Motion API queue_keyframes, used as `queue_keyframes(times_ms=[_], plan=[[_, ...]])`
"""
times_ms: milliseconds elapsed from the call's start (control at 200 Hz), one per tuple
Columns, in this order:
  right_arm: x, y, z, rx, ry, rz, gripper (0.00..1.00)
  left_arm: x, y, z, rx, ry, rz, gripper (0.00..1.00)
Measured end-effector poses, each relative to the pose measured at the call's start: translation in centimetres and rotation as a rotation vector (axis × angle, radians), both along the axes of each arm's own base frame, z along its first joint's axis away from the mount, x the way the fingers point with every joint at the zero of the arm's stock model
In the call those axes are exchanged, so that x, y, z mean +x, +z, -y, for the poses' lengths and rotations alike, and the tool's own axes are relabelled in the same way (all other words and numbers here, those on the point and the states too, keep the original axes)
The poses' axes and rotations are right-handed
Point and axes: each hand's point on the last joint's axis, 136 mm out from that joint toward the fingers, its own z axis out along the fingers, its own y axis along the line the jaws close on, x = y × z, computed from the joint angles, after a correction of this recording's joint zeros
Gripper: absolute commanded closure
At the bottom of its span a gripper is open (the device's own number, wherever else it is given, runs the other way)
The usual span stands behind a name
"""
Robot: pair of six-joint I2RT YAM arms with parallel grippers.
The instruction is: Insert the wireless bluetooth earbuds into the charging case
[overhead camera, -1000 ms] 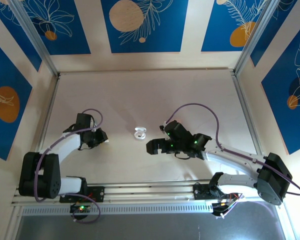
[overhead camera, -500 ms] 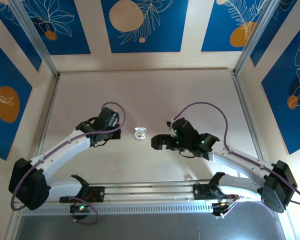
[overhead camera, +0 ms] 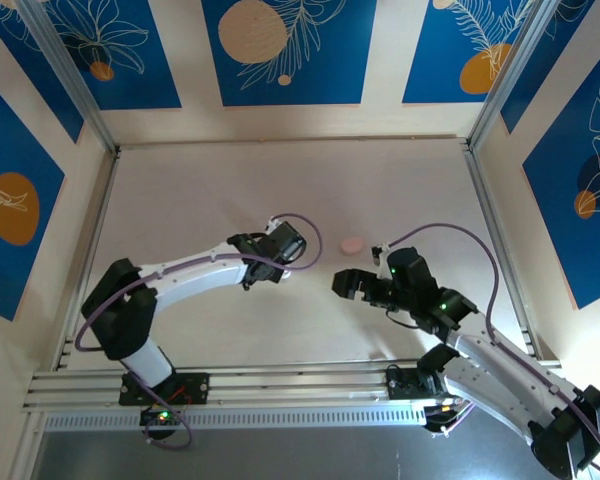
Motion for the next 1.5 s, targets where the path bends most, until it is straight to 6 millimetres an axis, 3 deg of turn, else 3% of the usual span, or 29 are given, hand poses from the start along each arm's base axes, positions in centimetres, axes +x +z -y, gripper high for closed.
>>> queue_keyframes(times_ms=[350,600,1501], plan=[[-1.4,-0.7,0.7,0.065,0.023,-0.038,0.01,1.5,-1.3,1.5,0.110,-0.079,0.036,0.89],[-1.5,-0.6,0.6,0.082,0.031,-0.050,0.01,1.2,-2.3,2.2,0.140,-0.103,0.035,0.90],[-1.8,-0.7,0.2,0.113,0.063,-0.057,0.01,1.3,-4.5,2.2,0.206,-0.124,0.018,0.92]])
